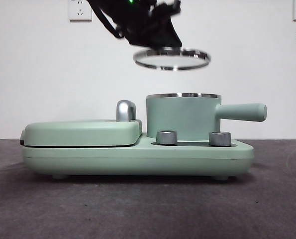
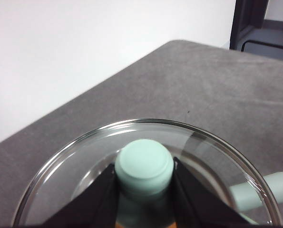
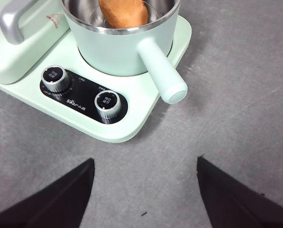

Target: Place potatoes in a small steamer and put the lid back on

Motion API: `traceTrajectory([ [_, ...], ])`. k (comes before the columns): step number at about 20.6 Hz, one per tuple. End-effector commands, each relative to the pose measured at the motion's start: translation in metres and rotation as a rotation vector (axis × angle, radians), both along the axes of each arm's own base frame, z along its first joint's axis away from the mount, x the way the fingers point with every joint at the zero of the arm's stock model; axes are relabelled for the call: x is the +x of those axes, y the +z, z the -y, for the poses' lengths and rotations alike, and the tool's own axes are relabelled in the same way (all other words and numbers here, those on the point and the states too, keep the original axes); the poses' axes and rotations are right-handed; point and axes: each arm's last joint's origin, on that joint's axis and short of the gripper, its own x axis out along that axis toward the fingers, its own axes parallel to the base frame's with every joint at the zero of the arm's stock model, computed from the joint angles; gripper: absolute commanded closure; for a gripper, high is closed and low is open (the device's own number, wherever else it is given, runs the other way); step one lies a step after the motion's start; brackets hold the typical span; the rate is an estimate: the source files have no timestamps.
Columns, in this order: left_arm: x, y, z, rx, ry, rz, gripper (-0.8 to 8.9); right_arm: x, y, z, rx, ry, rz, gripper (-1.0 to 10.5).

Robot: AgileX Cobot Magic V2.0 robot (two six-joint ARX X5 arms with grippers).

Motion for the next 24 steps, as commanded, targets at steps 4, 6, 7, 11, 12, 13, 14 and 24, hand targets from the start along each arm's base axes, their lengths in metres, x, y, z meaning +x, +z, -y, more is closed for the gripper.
traceTrajectory([
  [4, 0.02, -0.01, 0.019, -0.061, -0.012, 0.086, 8.02, 0.001, 0.001, -0.001, -0.007, 0.008, 0.001, 6.1],
  [6, 0.024, -0.016, 0.022, -0.079, -0.007, 0.074, 8.02, 0.001, 0.001, -0.001, -0.01, 0.009, 0.001, 6.1],
  [7, 0.026, -0.019, 0.023, -0.08, -0.006, 0.074, 8.02, 0.001, 0.001, -0.001, -0.011, 0.009, 0.002, 6.1],
  [11, 0.029, -0.025, 0.026, -0.1, -0.031, 0.08, 8.02, 0.001, 0.001, -0.001, -0.014, 0.009, 0.003, 6.1],
  [12, 0.031, -0.028, 0.027, -0.102, -0.031, 0.081, 8.02, 0.001, 0.001, -0.001, -0.014, 0.009, 0.003, 6.1],
  [13, 0.032, -0.031, 0.028, -0.099, -0.031, 0.079, 8.02, 0.001, 0.001, -0.001, -0.015, 0.009, 0.003, 6.1],
  [14, 0.033, -0.034, 0.029, -0.095, -0.03, 0.073, 8.02, 0.001, 0.001, -0.001, -0.014, 0.009, 0.003, 6.1],
  [24, 0.038, -0.049, 0.032, -0.081, -0.029, 0.055, 8.02, 0.001, 0.0, -0.001, -0.016, 0.01, -0.004, 6.1],
])
